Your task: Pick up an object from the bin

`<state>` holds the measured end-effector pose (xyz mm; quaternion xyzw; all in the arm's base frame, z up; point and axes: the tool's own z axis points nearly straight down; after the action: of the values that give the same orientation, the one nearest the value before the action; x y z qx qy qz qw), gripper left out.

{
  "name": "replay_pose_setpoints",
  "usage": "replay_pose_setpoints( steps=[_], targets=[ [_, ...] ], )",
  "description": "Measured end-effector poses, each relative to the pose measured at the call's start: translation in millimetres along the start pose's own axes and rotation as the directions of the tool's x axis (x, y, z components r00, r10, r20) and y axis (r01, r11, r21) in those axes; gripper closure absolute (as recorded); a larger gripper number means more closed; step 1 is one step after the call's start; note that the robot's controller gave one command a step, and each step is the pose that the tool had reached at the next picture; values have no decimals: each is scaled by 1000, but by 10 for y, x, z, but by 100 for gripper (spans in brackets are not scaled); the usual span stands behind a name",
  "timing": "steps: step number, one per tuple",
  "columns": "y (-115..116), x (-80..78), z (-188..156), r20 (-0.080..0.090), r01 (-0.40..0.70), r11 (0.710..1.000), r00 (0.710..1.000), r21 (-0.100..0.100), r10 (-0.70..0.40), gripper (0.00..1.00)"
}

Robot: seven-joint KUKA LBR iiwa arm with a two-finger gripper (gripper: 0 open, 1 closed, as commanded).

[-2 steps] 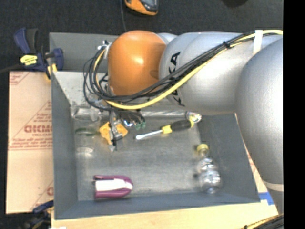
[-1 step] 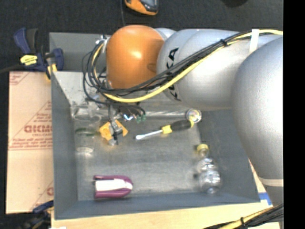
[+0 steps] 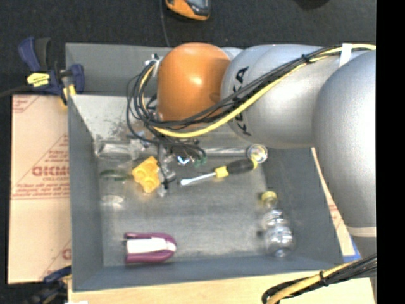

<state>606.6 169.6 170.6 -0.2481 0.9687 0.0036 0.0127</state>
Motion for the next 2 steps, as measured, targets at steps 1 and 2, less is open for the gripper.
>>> replay_pose_setpoints(
  steps=[1, 2],
  targets=[
    [-185, 52, 103, 1, -248, 969, 969, -1, 248, 0],
    [-237, 43, 187, 1, -156, 988, 988, 0, 156, 0]
  ],
)
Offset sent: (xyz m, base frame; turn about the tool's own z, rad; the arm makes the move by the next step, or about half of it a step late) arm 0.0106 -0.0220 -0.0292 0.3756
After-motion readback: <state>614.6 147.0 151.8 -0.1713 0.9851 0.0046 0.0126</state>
